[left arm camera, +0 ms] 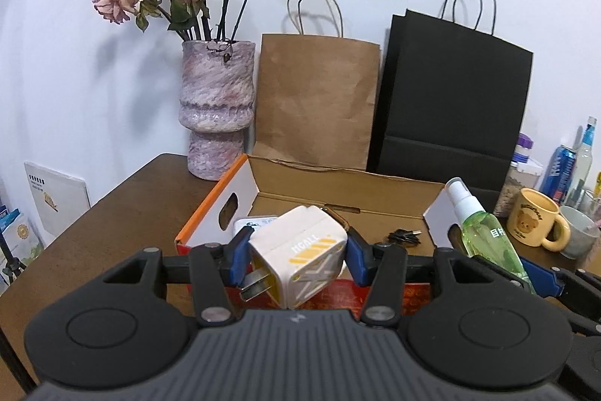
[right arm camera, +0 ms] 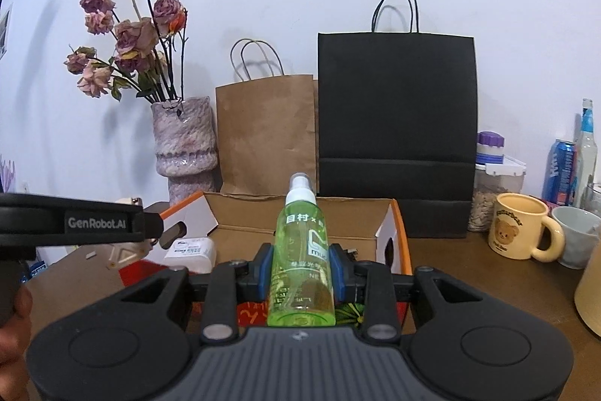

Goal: Organize rigid objects
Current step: 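Carry the plug adapter and spray bottle into the red box and release both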

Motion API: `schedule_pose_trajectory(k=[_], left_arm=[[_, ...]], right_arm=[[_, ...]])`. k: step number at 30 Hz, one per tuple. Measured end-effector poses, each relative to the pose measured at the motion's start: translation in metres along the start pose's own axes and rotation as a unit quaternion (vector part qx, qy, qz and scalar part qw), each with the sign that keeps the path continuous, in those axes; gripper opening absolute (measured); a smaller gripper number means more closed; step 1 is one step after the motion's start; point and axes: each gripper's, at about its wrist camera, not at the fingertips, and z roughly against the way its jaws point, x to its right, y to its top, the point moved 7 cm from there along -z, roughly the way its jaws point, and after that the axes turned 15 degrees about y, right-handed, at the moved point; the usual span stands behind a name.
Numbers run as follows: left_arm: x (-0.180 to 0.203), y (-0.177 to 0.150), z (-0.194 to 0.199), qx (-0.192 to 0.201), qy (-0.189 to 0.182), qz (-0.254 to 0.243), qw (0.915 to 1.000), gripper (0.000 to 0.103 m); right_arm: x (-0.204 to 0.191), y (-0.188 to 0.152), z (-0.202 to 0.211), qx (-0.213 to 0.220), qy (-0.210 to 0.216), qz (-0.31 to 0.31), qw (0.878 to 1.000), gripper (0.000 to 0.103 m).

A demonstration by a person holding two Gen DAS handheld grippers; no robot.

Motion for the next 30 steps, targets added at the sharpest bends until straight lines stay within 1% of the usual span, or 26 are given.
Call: schedule_pose_trajectory(k=[13, 30], left_arm=[[0.013, 0.007, -0.045, -0.007, 0.021, -0.006, 0.9997, 0.052], [0.026, 0.020, -0.096, -0.006, 0.041, -0.018, 0.9990, 0.052]], right_arm=[[0.018, 0.008, -0.050, -0.015, 0.005, -0.007, 1.000, 0.030], [0.043, 0.017, -0.099, -0.032, -0.004, -0.003, 0.999, 0.030]])
